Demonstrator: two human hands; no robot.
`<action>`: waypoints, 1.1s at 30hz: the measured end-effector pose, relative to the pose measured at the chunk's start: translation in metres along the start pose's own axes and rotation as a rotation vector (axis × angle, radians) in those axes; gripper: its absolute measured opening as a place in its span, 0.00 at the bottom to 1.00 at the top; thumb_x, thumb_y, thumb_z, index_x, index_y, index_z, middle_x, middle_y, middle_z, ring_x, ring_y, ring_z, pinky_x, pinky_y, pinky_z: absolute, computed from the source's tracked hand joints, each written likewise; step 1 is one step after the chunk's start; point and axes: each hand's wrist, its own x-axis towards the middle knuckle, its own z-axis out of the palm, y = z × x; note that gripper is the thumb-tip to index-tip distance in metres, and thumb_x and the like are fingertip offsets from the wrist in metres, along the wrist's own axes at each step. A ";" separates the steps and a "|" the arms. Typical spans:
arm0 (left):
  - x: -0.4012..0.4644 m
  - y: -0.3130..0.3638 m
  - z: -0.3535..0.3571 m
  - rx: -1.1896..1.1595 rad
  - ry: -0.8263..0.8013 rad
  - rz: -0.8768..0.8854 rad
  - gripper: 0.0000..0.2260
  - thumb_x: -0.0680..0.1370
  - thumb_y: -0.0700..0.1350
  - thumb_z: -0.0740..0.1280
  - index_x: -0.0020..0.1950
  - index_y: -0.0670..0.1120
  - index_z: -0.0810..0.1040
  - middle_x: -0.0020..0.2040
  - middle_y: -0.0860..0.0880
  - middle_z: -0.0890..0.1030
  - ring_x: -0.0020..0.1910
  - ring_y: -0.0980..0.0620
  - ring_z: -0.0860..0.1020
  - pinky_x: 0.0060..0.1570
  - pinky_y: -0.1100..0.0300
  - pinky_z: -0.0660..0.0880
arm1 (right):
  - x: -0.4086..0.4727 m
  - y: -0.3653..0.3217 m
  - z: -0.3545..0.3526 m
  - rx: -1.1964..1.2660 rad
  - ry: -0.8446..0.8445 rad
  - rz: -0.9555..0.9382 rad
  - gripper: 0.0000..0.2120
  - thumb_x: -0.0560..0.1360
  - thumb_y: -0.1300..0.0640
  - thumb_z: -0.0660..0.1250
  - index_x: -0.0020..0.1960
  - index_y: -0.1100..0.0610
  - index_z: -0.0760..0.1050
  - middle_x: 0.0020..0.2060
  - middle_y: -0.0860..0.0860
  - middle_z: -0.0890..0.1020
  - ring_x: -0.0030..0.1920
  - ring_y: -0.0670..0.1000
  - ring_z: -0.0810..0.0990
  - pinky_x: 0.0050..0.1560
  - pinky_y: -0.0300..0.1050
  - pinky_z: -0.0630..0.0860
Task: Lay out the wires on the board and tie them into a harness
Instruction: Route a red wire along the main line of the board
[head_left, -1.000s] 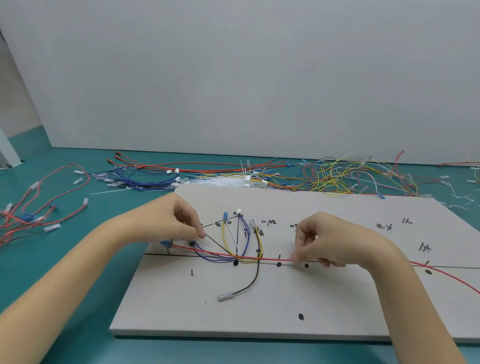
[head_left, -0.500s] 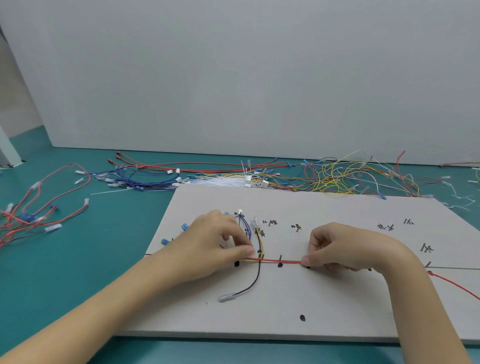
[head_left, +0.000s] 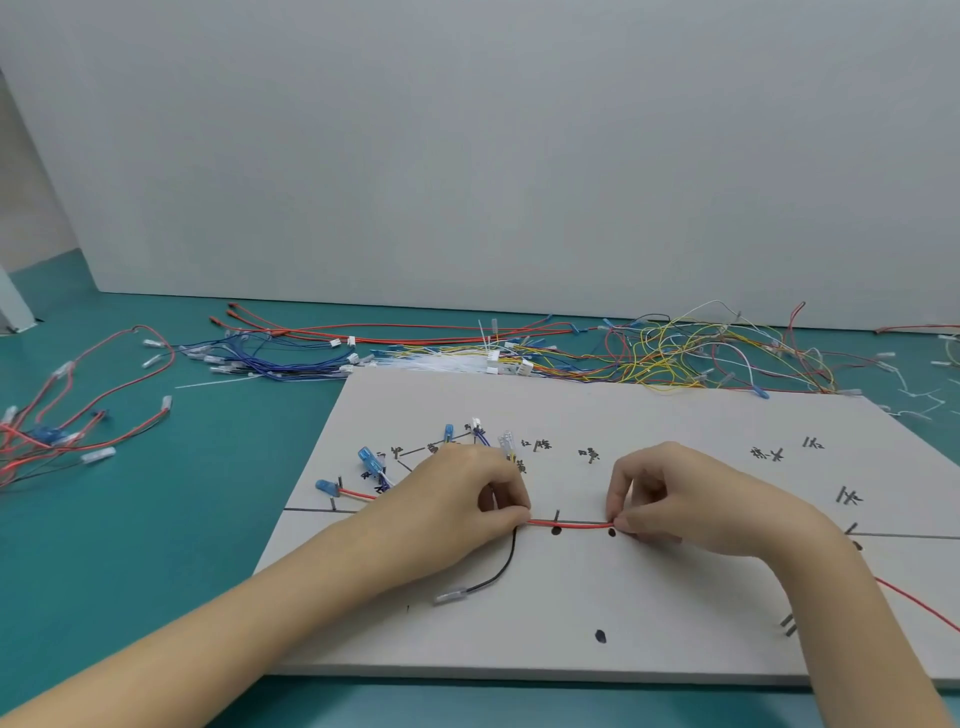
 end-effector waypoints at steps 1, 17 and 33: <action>0.000 0.000 0.000 -0.003 -0.003 -0.002 0.02 0.76 0.47 0.70 0.43 0.52 0.82 0.39 0.58 0.79 0.39 0.61 0.76 0.39 0.71 0.69 | 0.000 0.000 0.002 -0.051 0.032 -0.003 0.06 0.73 0.60 0.69 0.39 0.51 0.80 0.27 0.44 0.79 0.26 0.43 0.73 0.33 0.40 0.70; -0.002 0.002 0.002 0.040 0.001 -0.012 0.03 0.78 0.48 0.68 0.44 0.52 0.79 0.40 0.59 0.76 0.41 0.62 0.74 0.40 0.71 0.69 | -0.020 0.024 0.040 -0.193 0.352 -0.286 0.07 0.80 0.53 0.62 0.44 0.43 0.70 0.44 0.38 0.74 0.46 0.43 0.73 0.42 0.37 0.67; 0.002 0.005 -0.002 0.122 -0.039 0.024 0.04 0.79 0.46 0.66 0.45 0.50 0.78 0.40 0.58 0.76 0.40 0.63 0.72 0.42 0.70 0.67 | -0.025 0.017 0.047 -0.265 0.442 -0.280 0.07 0.80 0.55 0.61 0.46 0.44 0.69 0.44 0.40 0.73 0.45 0.42 0.72 0.45 0.40 0.70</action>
